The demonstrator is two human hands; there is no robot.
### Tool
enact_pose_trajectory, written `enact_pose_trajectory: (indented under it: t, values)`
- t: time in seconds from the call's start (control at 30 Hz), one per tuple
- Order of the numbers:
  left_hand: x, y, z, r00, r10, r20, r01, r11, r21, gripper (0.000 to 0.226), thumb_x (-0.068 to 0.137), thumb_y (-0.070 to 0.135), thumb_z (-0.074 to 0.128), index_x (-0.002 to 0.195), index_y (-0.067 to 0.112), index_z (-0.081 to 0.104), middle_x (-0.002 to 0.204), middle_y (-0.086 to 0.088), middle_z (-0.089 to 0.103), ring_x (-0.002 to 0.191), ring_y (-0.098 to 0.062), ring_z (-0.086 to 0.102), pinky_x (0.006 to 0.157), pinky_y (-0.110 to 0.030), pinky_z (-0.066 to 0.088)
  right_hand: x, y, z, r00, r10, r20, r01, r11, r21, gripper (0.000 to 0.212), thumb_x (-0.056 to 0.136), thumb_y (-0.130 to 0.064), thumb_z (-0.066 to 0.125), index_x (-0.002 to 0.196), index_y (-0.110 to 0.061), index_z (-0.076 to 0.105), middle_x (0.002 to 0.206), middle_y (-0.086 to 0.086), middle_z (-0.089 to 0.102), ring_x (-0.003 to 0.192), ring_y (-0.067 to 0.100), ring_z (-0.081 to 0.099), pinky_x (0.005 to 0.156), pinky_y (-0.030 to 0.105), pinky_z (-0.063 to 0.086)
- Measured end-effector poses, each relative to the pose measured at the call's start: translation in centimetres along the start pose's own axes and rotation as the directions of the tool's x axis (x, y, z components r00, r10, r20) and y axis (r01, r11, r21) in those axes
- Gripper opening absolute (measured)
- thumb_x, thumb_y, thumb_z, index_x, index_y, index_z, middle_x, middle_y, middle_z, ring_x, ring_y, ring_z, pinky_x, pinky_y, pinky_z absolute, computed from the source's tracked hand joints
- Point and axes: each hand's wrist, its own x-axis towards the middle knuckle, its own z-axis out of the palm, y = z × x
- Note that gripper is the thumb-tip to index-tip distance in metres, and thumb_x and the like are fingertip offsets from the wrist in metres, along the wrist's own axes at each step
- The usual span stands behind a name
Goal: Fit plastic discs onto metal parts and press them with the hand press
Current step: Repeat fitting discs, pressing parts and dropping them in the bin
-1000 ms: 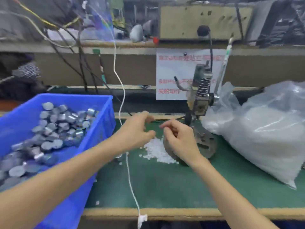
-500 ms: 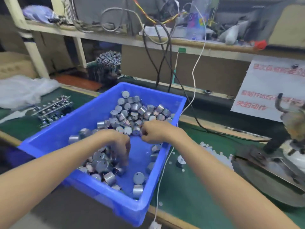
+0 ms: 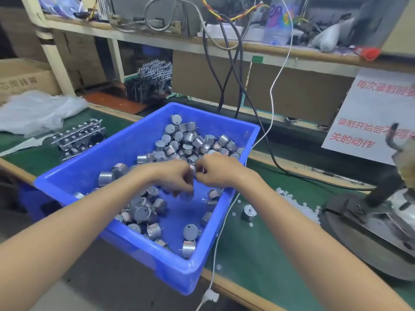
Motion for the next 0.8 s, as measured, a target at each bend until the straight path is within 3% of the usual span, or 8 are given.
enact_pose_trajectory:
  t: [0.13, 0.23, 0.33, 0.47, 0.53, 0.63, 0.7, 0.8]
  values:
    - [-1.8, 3.1, -2.4, 0.841, 0.084, -0.535, -0.134, 0.989, -0.056, 0.008, 0.077, 0.013, 0.06, 0.082, 0.009, 0.065, 0.067, 0.005, 0.061, 0.063, -0.007, 0.052, 0.056, -0.015, 0.039, -1.8, 0.6, -0.3, 0.915, 0.117, -0.385, 0.103, 0.857, 0.505, 0.011, 0.094, -0.022, 0.049, 0.089, -0.014, 0.056, 0.082, 0.0, 0.065, 0.075, 0.018, 0.06, 0.065, 0.029, 0.045]
    - [-2.8, 7.4, -3.1, 0.744, 0.178, -0.644, -0.223, 0.975, 0.012, 0.012, 0.079, 0.017, 0.062, 0.09, 0.012, 0.064, 0.066, 0.011, 0.055, 0.06, 0.0, 0.05, 0.061, -0.017, 0.036, -4.7, 2.7, -1.6, 0.897, 0.27, -0.349, 0.159, 0.54, 0.826, 0.009, 0.092, -0.024, 0.058, 0.088, -0.018, 0.052, 0.064, -0.008, 0.066, 0.057, 0.006, 0.061, 0.053, 0.013, 0.042]
    - [-2.3, 12.8, -1.8, 0.773, 0.257, -0.581, -0.174, 0.965, 0.195, 0.013, 0.082, 0.019, 0.058, 0.09, 0.012, 0.05, 0.082, -0.002, 0.053, 0.08, -0.021, 0.051, 0.069, -0.033, 0.04, -8.4, 6.4, -2.8, 0.928, 0.266, -0.26, 0.12, 0.448, 0.886, 0.009, 0.089, -0.024, 0.064, 0.093, -0.017, 0.059, 0.062, -0.002, 0.066, 0.055, 0.009, 0.06, 0.053, 0.017, 0.043]
    - [0.2, 19.1, 1.6, 0.83, 0.343, -0.439, -0.176, 0.909, 0.378, 0.023, 0.083, 0.013, 0.059, 0.103, 0.011, 0.047, 0.109, -0.012, 0.053, 0.101, -0.033, 0.051, 0.069, -0.037, 0.036, -13.9, 10.4, -1.4, 0.95, 0.259, -0.173, 0.067, 0.371, 0.926, 0.007, 0.075, -0.025, 0.067, 0.07, -0.019, 0.068, 0.061, -0.003, 0.06, 0.056, 0.008, 0.052, 0.054, 0.016, 0.043]
    - [2.0, 20.9, 3.9, 0.869, 0.319, -0.377, -0.202, 0.926, 0.318, 0.035, 0.082, 0.01, 0.062, 0.113, 0.006, 0.047, 0.118, -0.014, 0.052, 0.108, -0.035, 0.052, 0.071, -0.036, 0.037, -15.9, 11.8, 0.4, 0.918, 0.372, -0.134, -0.039, 0.422, 0.906, 0.013, 0.067, -0.028, 0.062, 0.069, -0.016, 0.065, 0.06, -0.004, 0.064, 0.056, 0.01, 0.056, 0.053, 0.017, 0.045]
    - [4.9, 20.8, 7.6, 0.952, 0.19, -0.239, -0.149, 0.972, 0.182, 0.035, 0.084, 0.005, 0.057, 0.116, 0.004, 0.044, 0.118, -0.014, 0.047, 0.109, -0.034, 0.052, 0.072, -0.036, 0.038, -18.0, 13.8, 4.2, 0.797, 0.592, -0.12, -0.242, 0.495, 0.834, 0.004, 0.083, -0.02, 0.065, 0.084, -0.017, 0.064, 0.08, -0.003, 0.069, 0.061, 0.014, 0.067, 0.062, 0.025, 0.053]
    - [6.7, 19.2, 9.6, 0.983, 0.095, -0.159, -0.073, 0.988, 0.135, 0.026, 0.085, 0.007, 0.055, 0.111, 0.006, 0.051, 0.116, -0.013, 0.049, 0.108, -0.032, 0.053, 0.07, -0.033, 0.041, -19.5, 14.4, 6.4, 0.739, 0.666, -0.103, -0.263, 0.426, 0.866, 0.009, 0.087, -0.02, 0.064, 0.094, -0.017, 0.06, 0.098, 0.005, 0.066, 0.067, 0.014, 0.07, 0.065, 0.029, 0.055]
    - [8.5, 16.9, 11.7, 0.98, 0.067, -0.187, -0.073, 0.997, -0.026, 0.009, 0.083, 0.017, 0.064, 0.086, 0.018, 0.056, 0.099, -0.004, 0.058, 0.1, -0.025, 0.058, 0.07, -0.027, 0.044, -21.1, 14.3, 8.1, 0.74, 0.665, -0.103, -0.188, 0.351, 0.917, 0.006, 0.09, -0.018, 0.062, 0.093, -0.023, 0.059, 0.099, 0.008, 0.065, 0.064, 0.013, 0.069, 0.055, 0.02, 0.047]
